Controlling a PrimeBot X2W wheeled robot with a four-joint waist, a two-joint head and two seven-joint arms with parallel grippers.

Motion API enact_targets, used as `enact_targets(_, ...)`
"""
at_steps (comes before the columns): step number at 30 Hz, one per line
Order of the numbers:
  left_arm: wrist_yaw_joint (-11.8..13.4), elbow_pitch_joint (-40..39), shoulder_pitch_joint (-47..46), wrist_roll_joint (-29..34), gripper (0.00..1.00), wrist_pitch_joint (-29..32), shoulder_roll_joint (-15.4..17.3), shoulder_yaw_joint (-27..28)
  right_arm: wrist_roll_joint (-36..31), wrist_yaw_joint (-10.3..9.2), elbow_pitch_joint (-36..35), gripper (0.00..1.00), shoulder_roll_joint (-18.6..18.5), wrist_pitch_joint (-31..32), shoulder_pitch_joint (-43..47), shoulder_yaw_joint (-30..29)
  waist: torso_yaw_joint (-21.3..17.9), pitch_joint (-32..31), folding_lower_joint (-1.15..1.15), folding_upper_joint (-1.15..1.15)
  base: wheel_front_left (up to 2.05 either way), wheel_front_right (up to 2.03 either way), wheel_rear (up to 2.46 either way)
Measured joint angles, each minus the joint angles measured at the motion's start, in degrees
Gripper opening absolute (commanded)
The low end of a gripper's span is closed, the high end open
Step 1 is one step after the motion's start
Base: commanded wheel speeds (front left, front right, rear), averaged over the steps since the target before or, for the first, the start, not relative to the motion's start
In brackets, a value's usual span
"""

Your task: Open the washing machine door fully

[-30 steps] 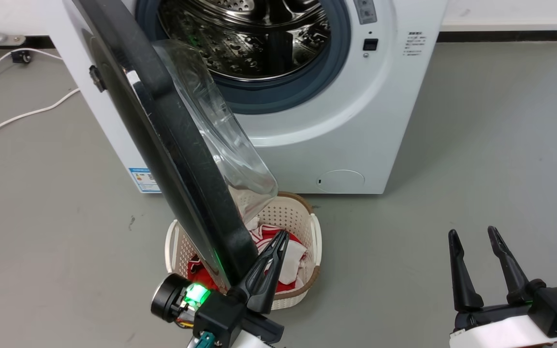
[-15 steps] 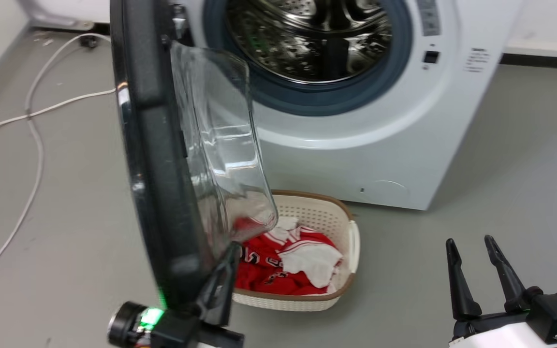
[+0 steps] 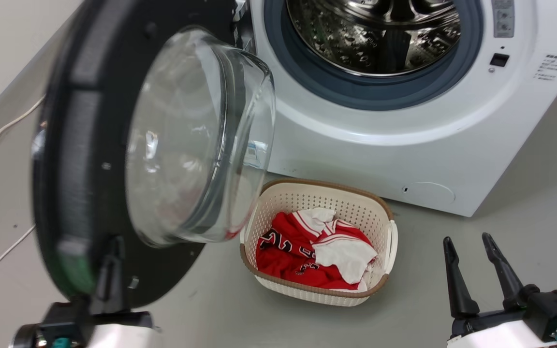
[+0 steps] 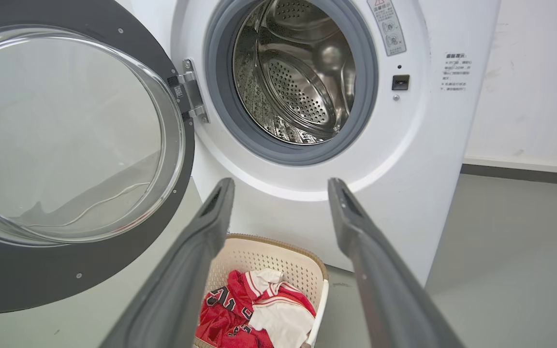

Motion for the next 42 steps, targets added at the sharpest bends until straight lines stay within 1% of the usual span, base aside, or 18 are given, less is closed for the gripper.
enact_targets(6, -0.1, 2.3, -2.1, 0.1, 0.0, 0.1, -0.3, 7.4, -1.3, 0.0, -0.4, 1.0, 0.0, 0.0, -1.1, -0.2, 0.5, 2.2, 0.0, 0.0, 0.0, 0.0, 0.0)
enact_targets(14, -0.5, 4.7, -7.1, 0.3, 0.0, 0.1, -0.5, 18.0, -3.2, -0.01, -0.8, 1.0, 0.0, 0.0, -2.6, -0.7, -0.1, 6.1, 0.0, 0.0, 0.0, 0.0, 0.0)
enact_targets(21, -1.8, 9.0, -13.6, 1.5, 0.0, 0.1, 1.1, 24.7, -4.9, -0.01, -1.4, 1.0, 0.0, 0.0, -4.4, -0.6, -1.0, 9.4, 0.0, 0.0, 0.0, 0.0, 0.0)
enact_targets(31, -3.4, 18.1, -21.5, 1.5, 0.0, 0.1, 5.8, 33.2, -6.0, 0.0, -1.6, 1.0, 0.0, 0.0, -6.9, -0.6, -3.8, 12.5, 0.0, 0.0, 0.0, 0.0, 0.0)
enact_targets(42, -5.1, 29.5, -29.5, 1.3, 0.0, 0.1, 12.3, 39.7, -6.1, 0.0, -1.7, 1.0, 0.0, 0.0, -7.4, -1.0, -6.4, 14.9, 0.0, 0.0, 0.0, 0.0, 0.0)
